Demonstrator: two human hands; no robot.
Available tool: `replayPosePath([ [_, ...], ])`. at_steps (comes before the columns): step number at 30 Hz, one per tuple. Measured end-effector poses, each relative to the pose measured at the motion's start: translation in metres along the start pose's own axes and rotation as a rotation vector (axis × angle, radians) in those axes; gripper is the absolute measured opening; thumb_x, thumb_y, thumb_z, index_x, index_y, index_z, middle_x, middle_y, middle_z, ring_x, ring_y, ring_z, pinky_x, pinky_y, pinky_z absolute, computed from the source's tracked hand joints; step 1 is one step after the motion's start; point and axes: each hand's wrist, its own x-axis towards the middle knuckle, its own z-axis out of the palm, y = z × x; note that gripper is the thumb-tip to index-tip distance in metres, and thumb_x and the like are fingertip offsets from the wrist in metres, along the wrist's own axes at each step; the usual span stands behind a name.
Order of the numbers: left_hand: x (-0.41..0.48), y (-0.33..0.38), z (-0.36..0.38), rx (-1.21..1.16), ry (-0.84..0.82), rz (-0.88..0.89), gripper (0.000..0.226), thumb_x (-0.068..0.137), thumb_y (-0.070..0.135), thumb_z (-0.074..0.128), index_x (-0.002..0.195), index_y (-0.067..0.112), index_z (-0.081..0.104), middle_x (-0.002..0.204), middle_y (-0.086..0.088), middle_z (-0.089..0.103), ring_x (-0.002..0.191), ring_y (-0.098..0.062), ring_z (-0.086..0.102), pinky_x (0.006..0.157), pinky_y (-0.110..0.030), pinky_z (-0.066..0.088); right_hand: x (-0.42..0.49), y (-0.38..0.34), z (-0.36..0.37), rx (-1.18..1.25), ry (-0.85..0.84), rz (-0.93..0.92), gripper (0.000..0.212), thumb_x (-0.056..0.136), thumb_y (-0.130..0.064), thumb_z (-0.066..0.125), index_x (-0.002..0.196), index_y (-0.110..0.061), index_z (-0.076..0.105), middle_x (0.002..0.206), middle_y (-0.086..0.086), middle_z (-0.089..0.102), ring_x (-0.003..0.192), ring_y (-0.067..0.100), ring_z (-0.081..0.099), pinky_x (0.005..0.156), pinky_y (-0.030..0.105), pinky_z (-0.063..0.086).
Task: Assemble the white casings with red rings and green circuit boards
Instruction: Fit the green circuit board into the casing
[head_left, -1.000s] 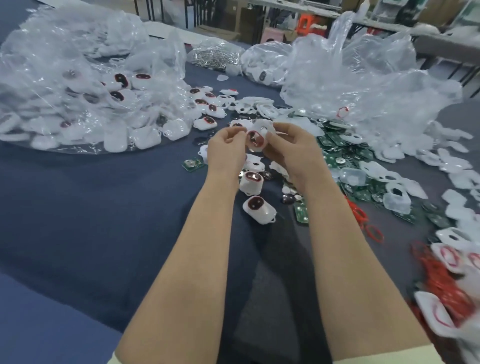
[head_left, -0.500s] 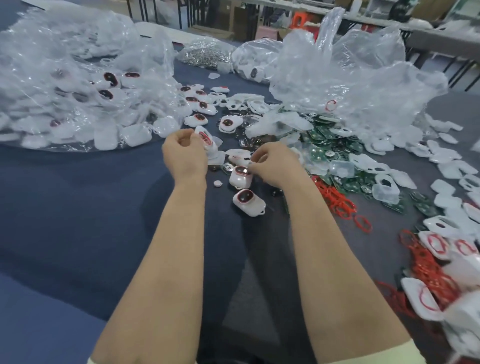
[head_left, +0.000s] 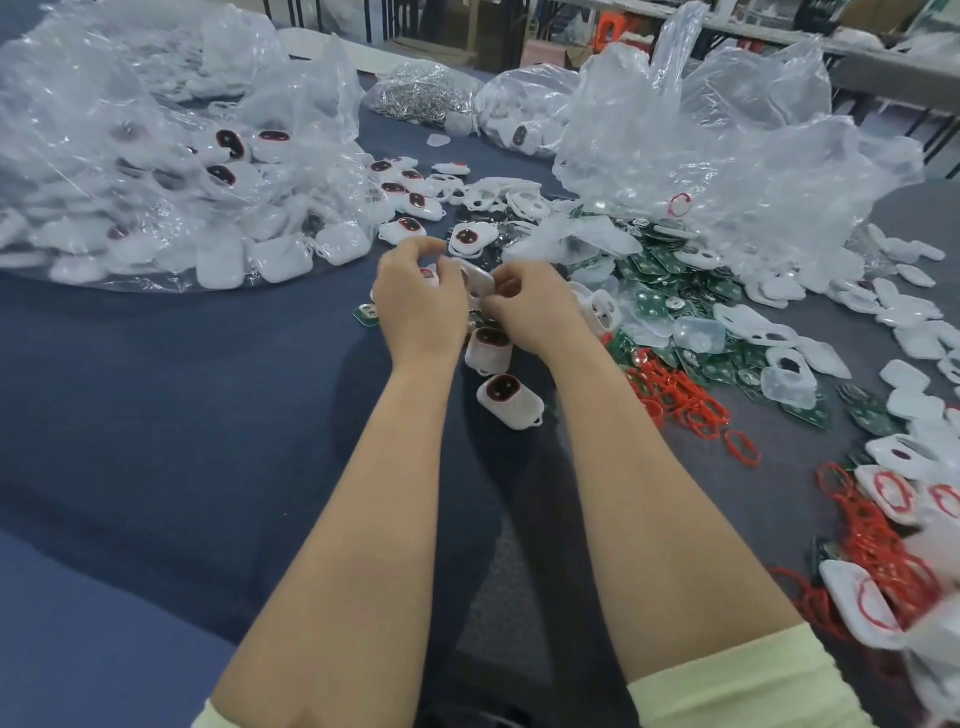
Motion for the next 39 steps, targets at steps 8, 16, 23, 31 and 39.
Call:
replayPosePath([
  [8, 0.002, 0.000, 0.001, 0.024, 0.081, 0.006, 0.026, 0.093, 0.010, 0.051, 0.117, 0.009, 0.061, 0.127, -0.008, 0.055, 0.116, -0.018, 0.047, 0.078, -0.001, 0.026, 0.003, 0.020, -0.038, 0.063, 0.323, -0.014, 0.034, 0.094, -0.001, 0.048, 0.126, -0.007, 0.055, 0.113, 0.007, 0.064, 0.095, 0.018, 0.065, 0.093, 0.028, 0.050],
  [16, -0.012, 0.017, 0.020, -0.049, -0.059, 0.039, 0.023, 0.095, 0.009, 0.048, 0.113, 0.008, 0.061, 0.120, -0.005, 0.054, 0.084, 0.014, 0.048, 0.068, 0.004, 0.029, -0.003, 0.040, -0.040, -0.390, 0.194, 0.165, 0.031, 0.086, -0.035, 0.065, 0.113, -0.020, 0.066, 0.127, 0.009, 0.057, 0.119, 0.030, 0.049, 0.099, 0.036, 0.042],
  [23, -0.021, 0.028, 0.028, -0.087, -0.150, 0.050, 0.022, 0.093, 0.008, 0.049, 0.112, 0.006, 0.061, 0.116, -0.006, 0.062, 0.107, -0.019, 0.056, 0.095, -0.026, 0.042, -0.015, 0.035, -0.055, 0.475, 0.248, 0.106, 0.007, 0.085, -0.014, 0.066, 0.088, -0.019, 0.066, 0.076, -0.009, 0.061, 0.066, 0.002, 0.058, 0.052, 0.013, 0.046],
  [31, -0.025, 0.030, 0.034, -0.122, -0.252, 0.026, 0.024, 0.094, 0.012, 0.054, 0.116, 0.005, 0.059, 0.103, 0.003, 0.059, 0.094, -0.010, 0.054, 0.087, -0.020, 0.044, -0.008, 0.030, -0.052, 0.525, 0.229, 0.042, 0.012, 0.081, -0.008, 0.069, 0.091, -0.014, 0.064, 0.076, -0.006, 0.066, 0.068, 0.005, 0.061, 0.053, 0.016, 0.049],
  [39, -0.026, 0.029, 0.033, -0.149, -0.331, -0.040, 0.022, 0.096, 0.018, 0.054, 0.114, 0.008, 0.060, 0.098, -0.001, 0.063, 0.094, -0.016, 0.061, 0.095, -0.039, 0.050, -0.006, 0.032, -0.041, 0.623, 0.193, 0.041, 0.014, 0.091, -0.008, 0.060, 0.081, -0.018, 0.061, 0.077, 0.003, 0.068, 0.068, 0.008, 0.066, 0.061, 0.019, 0.049],
])
